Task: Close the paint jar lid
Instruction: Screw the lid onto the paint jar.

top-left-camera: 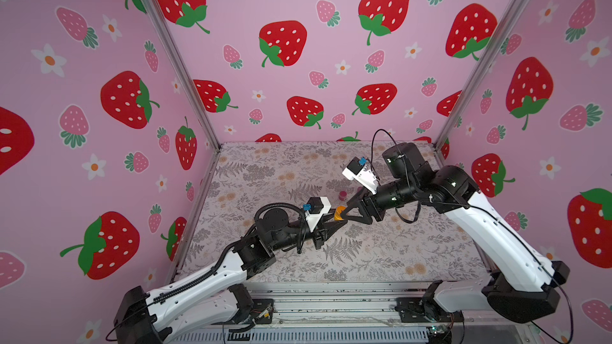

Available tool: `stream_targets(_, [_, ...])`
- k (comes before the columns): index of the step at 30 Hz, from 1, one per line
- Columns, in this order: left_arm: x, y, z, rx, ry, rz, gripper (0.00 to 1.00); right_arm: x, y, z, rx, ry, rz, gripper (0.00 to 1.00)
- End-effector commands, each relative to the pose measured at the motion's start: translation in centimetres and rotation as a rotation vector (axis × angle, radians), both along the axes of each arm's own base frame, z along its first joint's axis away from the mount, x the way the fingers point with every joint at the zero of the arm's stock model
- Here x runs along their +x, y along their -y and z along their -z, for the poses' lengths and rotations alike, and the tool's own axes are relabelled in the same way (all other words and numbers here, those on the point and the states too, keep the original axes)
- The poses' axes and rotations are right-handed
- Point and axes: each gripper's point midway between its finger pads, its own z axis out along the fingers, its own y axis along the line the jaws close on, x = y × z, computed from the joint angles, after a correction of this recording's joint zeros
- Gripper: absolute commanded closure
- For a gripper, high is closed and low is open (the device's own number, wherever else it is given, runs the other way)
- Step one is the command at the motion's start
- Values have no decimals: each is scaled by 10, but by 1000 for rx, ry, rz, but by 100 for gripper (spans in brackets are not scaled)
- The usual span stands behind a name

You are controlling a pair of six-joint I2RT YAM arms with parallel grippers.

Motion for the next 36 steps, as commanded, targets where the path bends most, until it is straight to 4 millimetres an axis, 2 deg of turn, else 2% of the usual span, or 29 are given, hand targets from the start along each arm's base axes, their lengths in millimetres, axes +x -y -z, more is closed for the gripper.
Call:
stream_targets(1, [-4, 2, -18, -23, 38, 25, 100, -2, 0, 3, -29, -2, -16, 42])
stream_targets(8, [-5, 2, -18, -23, 39, 26, 100, -1, -4, 3, -27, 3, -22, 47])
stream_targets(10, [-5, 2, -18, -23, 38, 26, 100, -2, -4, 4, -29, 0, -24, 53])
stream_targets(19, [-3, 3, -19, -19, 38, 24, 100, -5, -7, 10, -40, -9, -45, 67])
stream_targets(23, [-3, 3, -23, -24, 42, 23, 100, -11, -8, 18, -61, 2, -79, 70])
stream_targets(30, [-10, 1, -42, -49, 69, 60, 100, -20, -6, 39, -105, 9, -163, 75])
stream_targets(36, [-13, -1, -49, -54, 80, 66, 100, -29, -7, 49, -105, -3, -243, 75])
